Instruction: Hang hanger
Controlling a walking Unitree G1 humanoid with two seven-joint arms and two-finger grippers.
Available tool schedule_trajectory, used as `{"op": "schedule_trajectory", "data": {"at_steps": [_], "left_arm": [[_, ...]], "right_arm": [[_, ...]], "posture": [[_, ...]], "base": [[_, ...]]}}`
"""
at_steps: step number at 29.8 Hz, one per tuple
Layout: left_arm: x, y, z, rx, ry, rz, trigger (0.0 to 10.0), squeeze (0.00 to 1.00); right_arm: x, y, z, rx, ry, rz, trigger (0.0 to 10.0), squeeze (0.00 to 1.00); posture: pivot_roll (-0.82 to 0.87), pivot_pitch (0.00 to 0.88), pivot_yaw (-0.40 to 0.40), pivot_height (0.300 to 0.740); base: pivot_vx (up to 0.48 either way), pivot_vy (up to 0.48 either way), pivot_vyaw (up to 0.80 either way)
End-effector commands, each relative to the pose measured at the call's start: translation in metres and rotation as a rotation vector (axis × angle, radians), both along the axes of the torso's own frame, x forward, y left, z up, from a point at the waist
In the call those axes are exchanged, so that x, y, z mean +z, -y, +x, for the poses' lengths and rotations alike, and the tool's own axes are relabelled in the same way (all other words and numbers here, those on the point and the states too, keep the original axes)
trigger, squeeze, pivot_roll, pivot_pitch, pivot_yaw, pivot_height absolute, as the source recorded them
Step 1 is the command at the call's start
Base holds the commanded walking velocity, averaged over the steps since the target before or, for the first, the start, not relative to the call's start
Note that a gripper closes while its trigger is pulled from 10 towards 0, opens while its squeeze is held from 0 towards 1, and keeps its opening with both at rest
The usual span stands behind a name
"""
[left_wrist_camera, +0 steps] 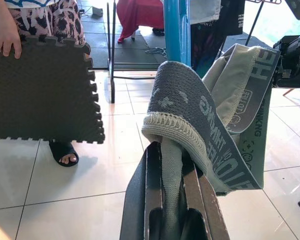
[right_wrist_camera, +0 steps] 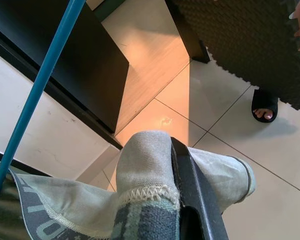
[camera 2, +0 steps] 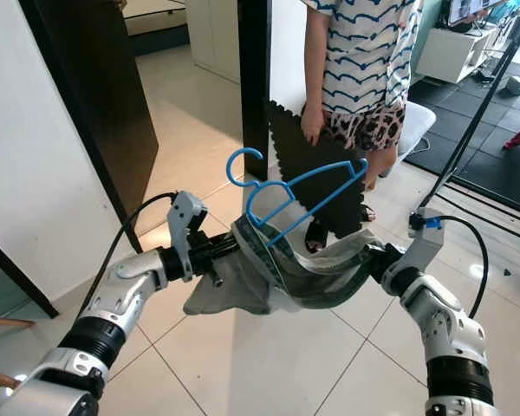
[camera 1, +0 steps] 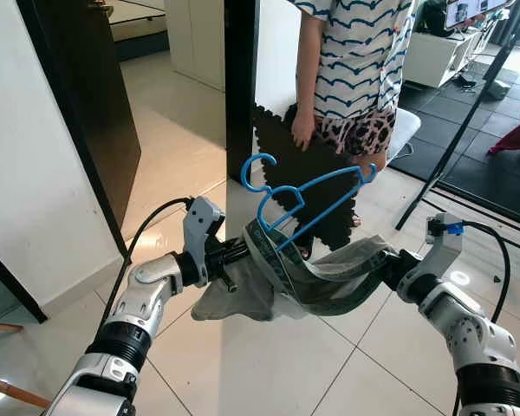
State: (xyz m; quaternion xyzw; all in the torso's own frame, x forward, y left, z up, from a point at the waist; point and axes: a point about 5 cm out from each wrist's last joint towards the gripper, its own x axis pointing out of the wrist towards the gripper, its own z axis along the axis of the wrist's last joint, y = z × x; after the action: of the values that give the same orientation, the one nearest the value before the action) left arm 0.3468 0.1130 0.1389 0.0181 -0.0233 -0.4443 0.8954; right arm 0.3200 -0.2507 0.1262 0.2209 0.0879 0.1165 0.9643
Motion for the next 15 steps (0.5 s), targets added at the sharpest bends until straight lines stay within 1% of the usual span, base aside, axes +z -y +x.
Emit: {"op": "schedule_trajectory", "data": {"at_steps": [1,15], "left_arm": [[0.0045,0.0016,0.002,-0.004,0.006,-0.016,10.0,0.0],[0.004,0.0017,0.0015,-0.006,0.004,-0.016,10.0,0.0]], "right_arm": [[-0.0036,0.0034,-0.0019,-0.008,-0.02,0.012,10.0,0.0],[-0.0042,0.0032,-0.0023,-0.006,-0.021,0.016,10.0,0.0]], "posture": [[-0.01,0.085,-0.042,0.74],[-0.01,0.081,-0.042,0.74]], "base": [[0.0,0.0,0.0],[0.0,0.0,0.0]]}}
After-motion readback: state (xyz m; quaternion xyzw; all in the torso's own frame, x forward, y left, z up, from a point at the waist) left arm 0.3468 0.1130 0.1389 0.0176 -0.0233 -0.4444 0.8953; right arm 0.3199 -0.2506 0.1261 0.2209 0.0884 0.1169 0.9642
